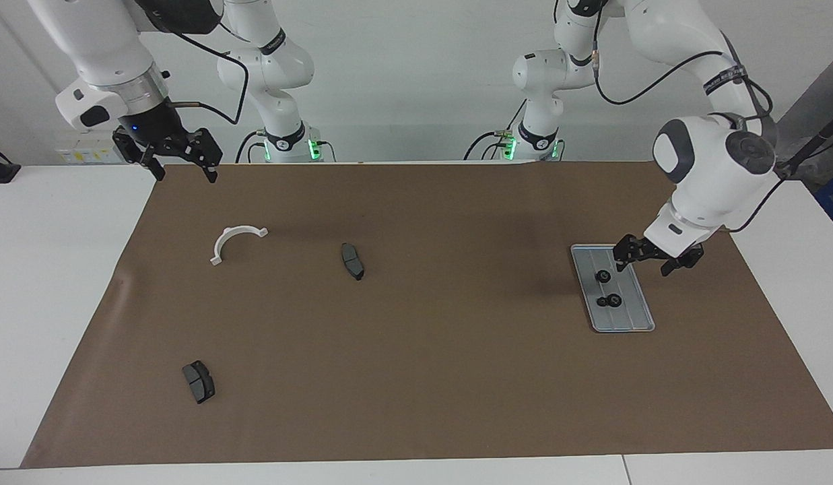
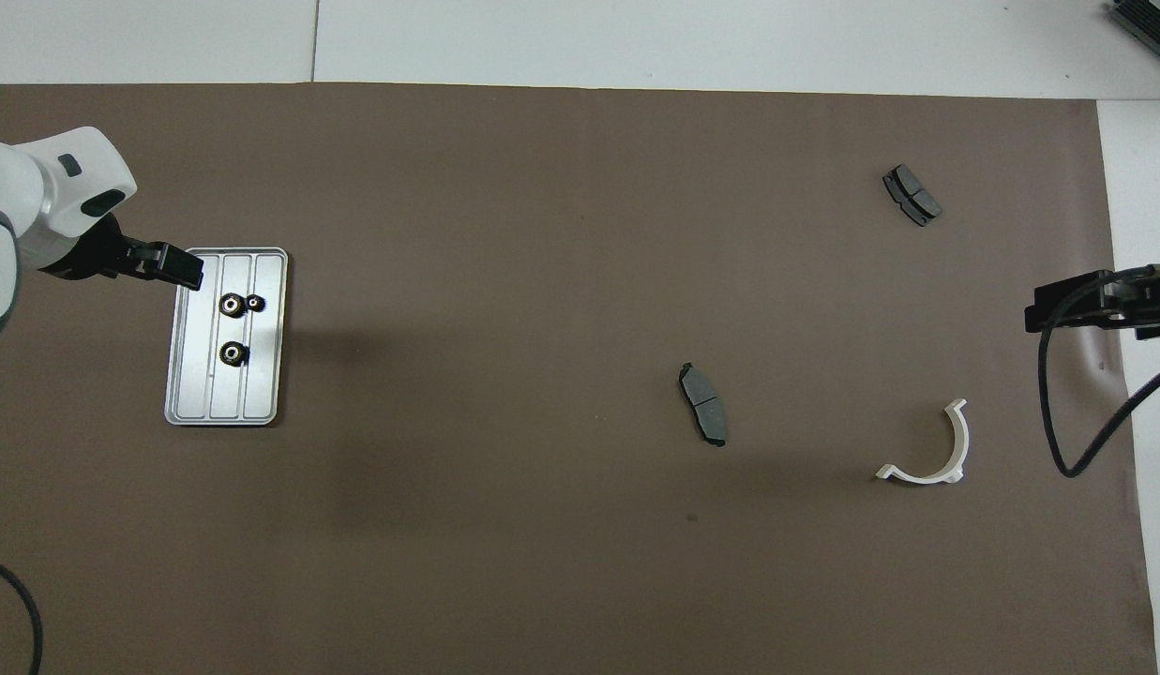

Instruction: Pick bearing gear from pile to tray

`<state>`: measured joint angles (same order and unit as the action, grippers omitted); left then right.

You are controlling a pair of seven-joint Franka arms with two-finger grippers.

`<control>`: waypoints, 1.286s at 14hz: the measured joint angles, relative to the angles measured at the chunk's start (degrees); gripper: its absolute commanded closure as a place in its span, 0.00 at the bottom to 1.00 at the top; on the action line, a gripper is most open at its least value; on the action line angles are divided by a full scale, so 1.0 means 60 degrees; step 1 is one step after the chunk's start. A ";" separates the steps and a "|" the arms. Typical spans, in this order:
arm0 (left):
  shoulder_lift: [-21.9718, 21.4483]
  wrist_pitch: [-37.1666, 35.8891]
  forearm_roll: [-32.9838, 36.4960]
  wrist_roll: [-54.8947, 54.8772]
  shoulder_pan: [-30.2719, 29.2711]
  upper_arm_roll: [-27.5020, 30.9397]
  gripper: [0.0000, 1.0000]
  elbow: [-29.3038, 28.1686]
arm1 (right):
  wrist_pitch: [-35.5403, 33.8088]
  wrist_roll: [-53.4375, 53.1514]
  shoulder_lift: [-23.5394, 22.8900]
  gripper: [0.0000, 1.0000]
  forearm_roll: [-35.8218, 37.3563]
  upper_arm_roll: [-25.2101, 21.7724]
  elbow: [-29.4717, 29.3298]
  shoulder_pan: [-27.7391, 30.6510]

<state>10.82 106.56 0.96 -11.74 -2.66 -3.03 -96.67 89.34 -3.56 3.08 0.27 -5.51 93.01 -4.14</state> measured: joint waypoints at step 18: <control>-0.2402 -0.1921 -0.0007 0.0012 0.0015 -0.0095 0.00 0.0283 | 0.0000 0.0000 0.0000 0.00 0.0000 0.0004 0.0000 0.0000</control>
<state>-3.59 95.03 0.92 -11.67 -2.56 -3.60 -94.97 89.34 -3.56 3.08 0.27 -5.49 93.01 -4.15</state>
